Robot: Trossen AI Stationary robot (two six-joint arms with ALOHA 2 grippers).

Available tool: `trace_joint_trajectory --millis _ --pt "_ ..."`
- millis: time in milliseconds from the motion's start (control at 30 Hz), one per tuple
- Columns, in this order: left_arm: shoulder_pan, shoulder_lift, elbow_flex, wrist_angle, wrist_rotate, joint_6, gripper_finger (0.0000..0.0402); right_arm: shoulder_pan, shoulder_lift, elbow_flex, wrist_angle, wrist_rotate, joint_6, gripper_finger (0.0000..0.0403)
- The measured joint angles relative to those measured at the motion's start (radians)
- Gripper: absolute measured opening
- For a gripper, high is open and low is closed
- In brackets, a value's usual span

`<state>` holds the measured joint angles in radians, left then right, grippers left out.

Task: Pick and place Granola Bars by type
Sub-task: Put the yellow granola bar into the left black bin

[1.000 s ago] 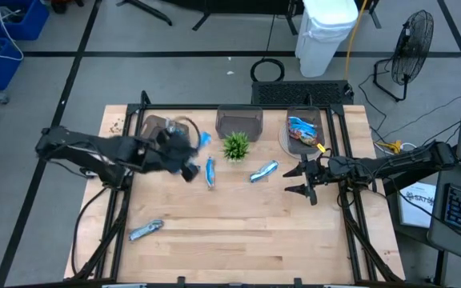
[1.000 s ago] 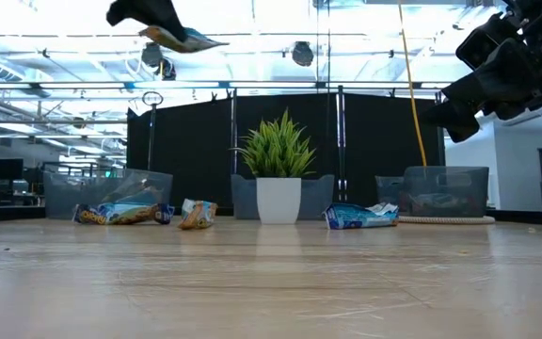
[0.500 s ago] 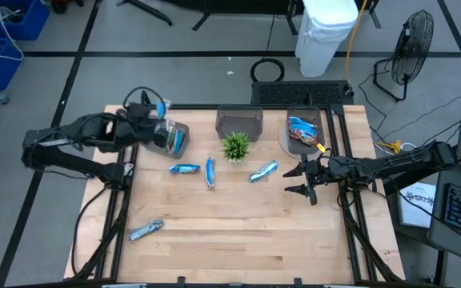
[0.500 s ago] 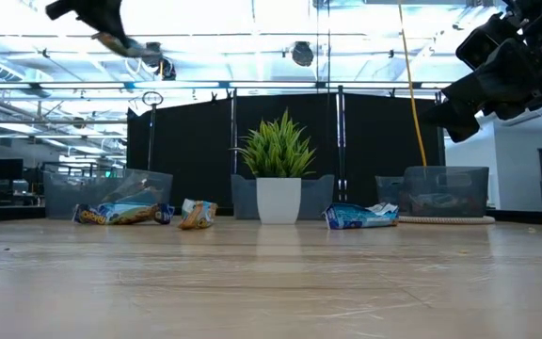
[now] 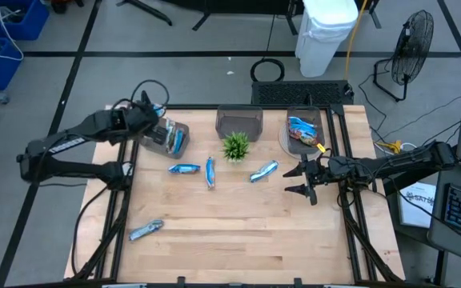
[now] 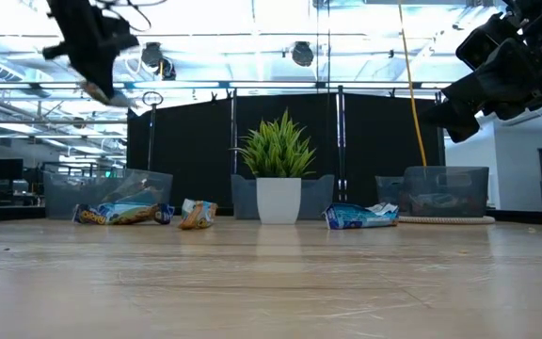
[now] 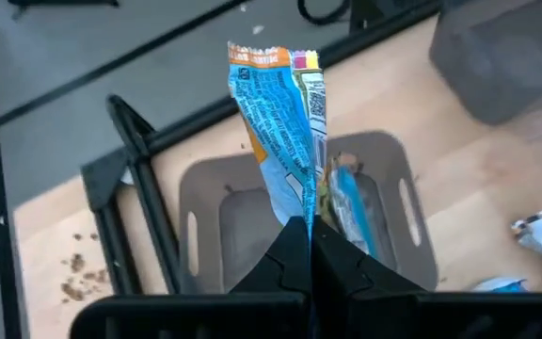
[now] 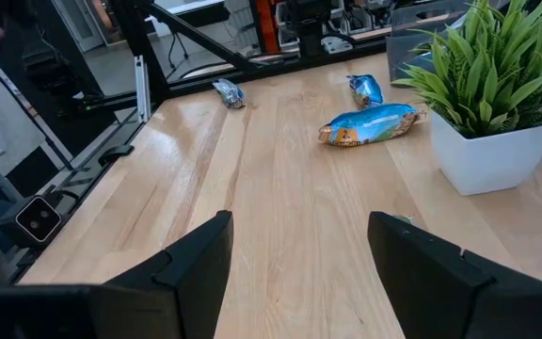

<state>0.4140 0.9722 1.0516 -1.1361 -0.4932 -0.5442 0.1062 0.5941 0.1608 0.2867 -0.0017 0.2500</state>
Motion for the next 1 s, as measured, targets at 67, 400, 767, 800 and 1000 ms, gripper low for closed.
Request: trace_joint_trajectory --millis 67,400,767,800,1000 --pt "0.031 -0.001 -0.051 0.047 0.029 0.017 0.0000 0.000 0.000 0.000 0.000 0.000 0.000 0.0238" --pt "0.172 -0.002 -0.294 0.290 0.175 0.071 0.0000 0.000 0.000 0.000 0.000 0.000 0.000 0.0238" --pt "0.246 -0.002 -0.502 0.501 0.241 0.089 0.0000 0.000 0.000 0.000 0.000 0.000 0.000 0.0238" --pt "0.249 -0.002 -0.513 0.515 0.242 0.088 0.0000 0.000 0.000 0.000 0.000 0.000 0.000 0.0238" --pt "0.271 0.046 -0.569 0.597 0.260 0.094 0.0000 0.000 0.000 0.000 0.000 0.000 0.000 0.0238"
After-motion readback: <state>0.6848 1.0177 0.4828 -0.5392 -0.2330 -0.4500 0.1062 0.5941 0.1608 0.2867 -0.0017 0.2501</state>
